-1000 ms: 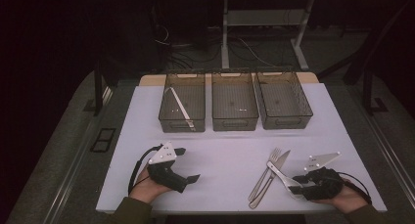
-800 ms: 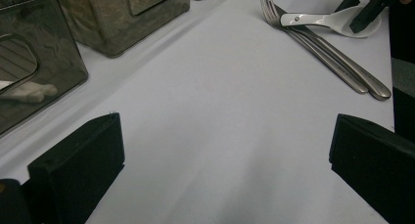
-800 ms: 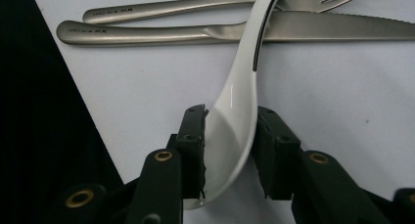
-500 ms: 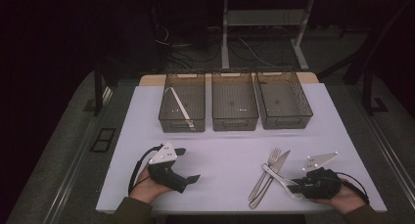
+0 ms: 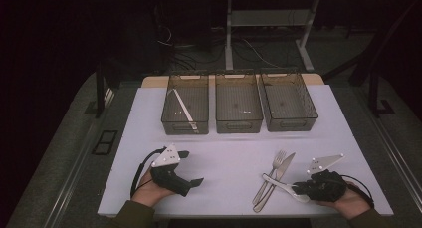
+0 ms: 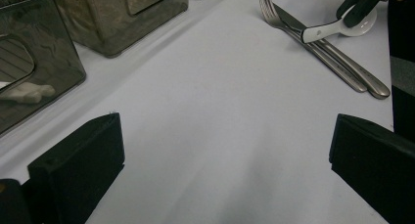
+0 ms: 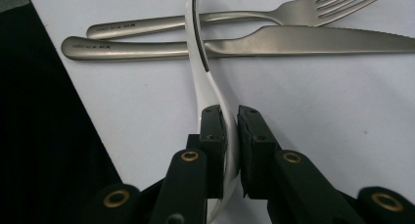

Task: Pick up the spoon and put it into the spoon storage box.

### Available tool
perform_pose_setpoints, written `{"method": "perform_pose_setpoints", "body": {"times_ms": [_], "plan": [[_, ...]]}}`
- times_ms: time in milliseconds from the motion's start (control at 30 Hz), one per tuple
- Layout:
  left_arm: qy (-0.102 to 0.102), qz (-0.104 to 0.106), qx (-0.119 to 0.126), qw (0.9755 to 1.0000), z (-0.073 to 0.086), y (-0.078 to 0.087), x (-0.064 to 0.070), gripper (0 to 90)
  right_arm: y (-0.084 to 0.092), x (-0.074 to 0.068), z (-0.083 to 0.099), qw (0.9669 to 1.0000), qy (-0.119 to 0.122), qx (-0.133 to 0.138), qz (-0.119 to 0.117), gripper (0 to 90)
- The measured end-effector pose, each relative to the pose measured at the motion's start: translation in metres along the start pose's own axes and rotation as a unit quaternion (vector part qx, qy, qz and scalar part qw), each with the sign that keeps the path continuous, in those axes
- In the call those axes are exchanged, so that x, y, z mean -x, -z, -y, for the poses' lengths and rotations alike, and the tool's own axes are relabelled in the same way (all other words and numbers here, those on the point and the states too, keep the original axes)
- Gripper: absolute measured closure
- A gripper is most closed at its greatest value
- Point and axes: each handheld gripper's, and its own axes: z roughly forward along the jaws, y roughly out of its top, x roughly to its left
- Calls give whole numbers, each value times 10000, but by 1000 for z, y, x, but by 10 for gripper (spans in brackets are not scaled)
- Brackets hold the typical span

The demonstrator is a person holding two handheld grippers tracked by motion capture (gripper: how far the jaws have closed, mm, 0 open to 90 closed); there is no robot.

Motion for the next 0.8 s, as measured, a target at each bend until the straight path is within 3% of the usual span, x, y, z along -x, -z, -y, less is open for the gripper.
{"method": "perform_pose_setpoints", "body": {"times_ms": [367,800], "plan": [[-29,102,-69,9999,2,-1,0,0,10,6,0,9996,-123,248,112,816],[-35,37,-92,9999,1,-3,1,0,18,12,-8,9981,-209,537,206,816]]}}
